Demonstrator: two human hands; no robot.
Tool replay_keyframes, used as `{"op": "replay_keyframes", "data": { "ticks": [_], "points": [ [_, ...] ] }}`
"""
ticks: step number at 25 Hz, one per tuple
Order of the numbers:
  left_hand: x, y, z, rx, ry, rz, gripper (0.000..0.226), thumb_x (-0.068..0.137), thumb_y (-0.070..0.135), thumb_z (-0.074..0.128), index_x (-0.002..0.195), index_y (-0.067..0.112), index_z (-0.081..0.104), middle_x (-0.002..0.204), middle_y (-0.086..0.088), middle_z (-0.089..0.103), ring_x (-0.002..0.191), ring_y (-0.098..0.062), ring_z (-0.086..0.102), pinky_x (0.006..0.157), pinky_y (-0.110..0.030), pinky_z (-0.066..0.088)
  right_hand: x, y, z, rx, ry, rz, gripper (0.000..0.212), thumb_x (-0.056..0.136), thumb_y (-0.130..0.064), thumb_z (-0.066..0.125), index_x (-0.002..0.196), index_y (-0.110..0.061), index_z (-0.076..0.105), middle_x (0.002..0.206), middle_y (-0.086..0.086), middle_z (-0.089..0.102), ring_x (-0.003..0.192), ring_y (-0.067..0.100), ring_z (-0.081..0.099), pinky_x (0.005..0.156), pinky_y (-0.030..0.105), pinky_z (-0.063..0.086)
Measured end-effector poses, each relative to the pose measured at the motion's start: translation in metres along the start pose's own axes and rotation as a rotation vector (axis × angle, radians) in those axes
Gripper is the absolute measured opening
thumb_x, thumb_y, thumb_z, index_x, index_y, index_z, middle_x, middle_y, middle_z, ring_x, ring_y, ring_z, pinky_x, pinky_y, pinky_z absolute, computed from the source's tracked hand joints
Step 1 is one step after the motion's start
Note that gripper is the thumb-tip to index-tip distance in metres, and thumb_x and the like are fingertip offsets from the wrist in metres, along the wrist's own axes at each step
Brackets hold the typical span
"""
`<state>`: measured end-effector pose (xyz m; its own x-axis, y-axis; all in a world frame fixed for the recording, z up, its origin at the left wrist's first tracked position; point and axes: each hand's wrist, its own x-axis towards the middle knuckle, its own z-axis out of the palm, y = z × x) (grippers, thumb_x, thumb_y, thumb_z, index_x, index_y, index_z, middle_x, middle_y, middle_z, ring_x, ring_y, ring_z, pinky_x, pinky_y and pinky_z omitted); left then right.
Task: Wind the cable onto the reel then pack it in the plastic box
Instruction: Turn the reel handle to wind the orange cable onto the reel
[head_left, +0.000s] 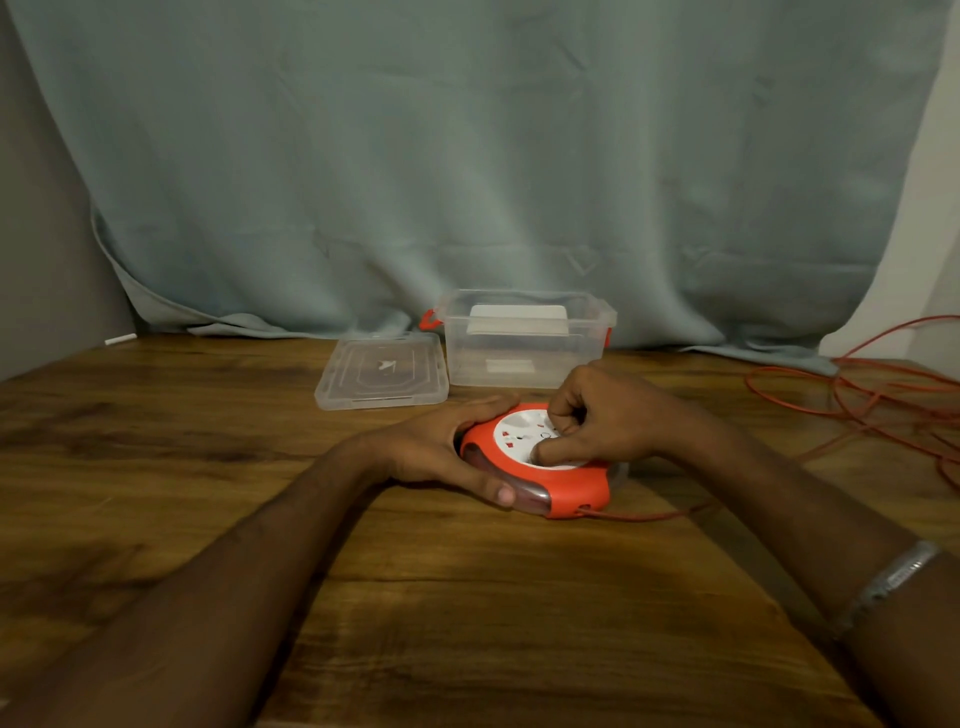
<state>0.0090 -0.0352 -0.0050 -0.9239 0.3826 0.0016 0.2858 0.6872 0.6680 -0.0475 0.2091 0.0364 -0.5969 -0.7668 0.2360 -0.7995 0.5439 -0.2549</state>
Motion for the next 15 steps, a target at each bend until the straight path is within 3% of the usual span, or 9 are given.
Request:
{"op": "replay_keyframes", "data": {
  "ticks": [6,8,10,11,13,15],
  "points": [
    [0.000,0.001,-0.001,0.006,-0.025,-0.009,0.132,0.057,0.060,0.091,0.167,0.042,0.019,0.170,0.018,0.031,0.150,-0.007,0.036,0.127,-0.036,0.031,0.002,-0.004,0.004,-0.022,0.019,-0.017,0.063,0.084,-0.056,0.073,0.046,-0.017,0.042,0.040,-0.006,0.040,0.043,0.012,0.040,0.053,0.045,0.040],
    [0.000,0.001,0.000,0.008,-0.022,-0.009,0.133,0.056,0.061,0.091,0.166,0.042,0.019,0.169,0.018,0.031,0.149,-0.007,0.036,0.128,-0.037,0.031,0.002,0.003,0.002,0.019,0.053,-0.012,0.050,0.085,-0.050,0.078,0.055,-0.018,0.053,0.047,-0.009,0.051,0.047,0.008,0.046,0.054,0.040,0.043],
    [0.000,0.000,0.000,-0.002,-0.024,-0.015,0.132,0.056,0.061,0.091,0.166,0.044,0.019,0.169,0.018,0.030,0.150,-0.009,0.036,0.128,-0.037,0.031,-0.001,0.006,-0.002,0.109,0.085,-0.030,0.018,0.082,-0.027,0.080,0.073,-0.022,0.066,0.065,-0.009,0.066,0.057,0.004,0.056,0.059,0.039,0.052],
    [0.000,0.000,0.000,-0.012,-0.033,-0.019,0.132,0.056,0.060,0.092,0.166,0.044,0.019,0.169,0.018,0.031,0.150,-0.010,0.037,0.127,-0.036,0.032,-0.003,0.006,-0.005,0.165,0.083,-0.036,0.014,0.080,-0.014,0.077,0.084,-0.025,0.070,0.078,-0.009,0.072,0.064,0.002,0.060,0.060,0.036,0.053],
    [0.001,0.001,-0.001,-0.028,-0.057,-0.029,0.130,0.059,0.054,0.094,0.165,0.045,0.019,0.165,0.019,0.035,0.148,-0.011,0.040,0.124,-0.034,0.035,-0.006,0.005,-0.009,0.271,-0.011,-0.008,0.040,0.078,0.007,0.070,0.107,-0.021,0.070,0.094,-0.016,0.075,0.064,-0.003,0.060,0.055,0.017,0.046],
    [0.001,0.002,-0.001,-0.041,-0.068,-0.038,0.126,0.063,0.047,0.094,0.165,0.043,0.021,0.157,0.024,0.041,0.146,-0.010,0.042,0.121,-0.029,0.037,-0.007,0.009,-0.010,0.327,-0.124,0.012,0.052,0.074,0.007,0.069,0.120,-0.018,0.067,0.097,-0.028,0.074,0.057,0.001,0.051,0.054,0.018,0.041]
  ]
}}
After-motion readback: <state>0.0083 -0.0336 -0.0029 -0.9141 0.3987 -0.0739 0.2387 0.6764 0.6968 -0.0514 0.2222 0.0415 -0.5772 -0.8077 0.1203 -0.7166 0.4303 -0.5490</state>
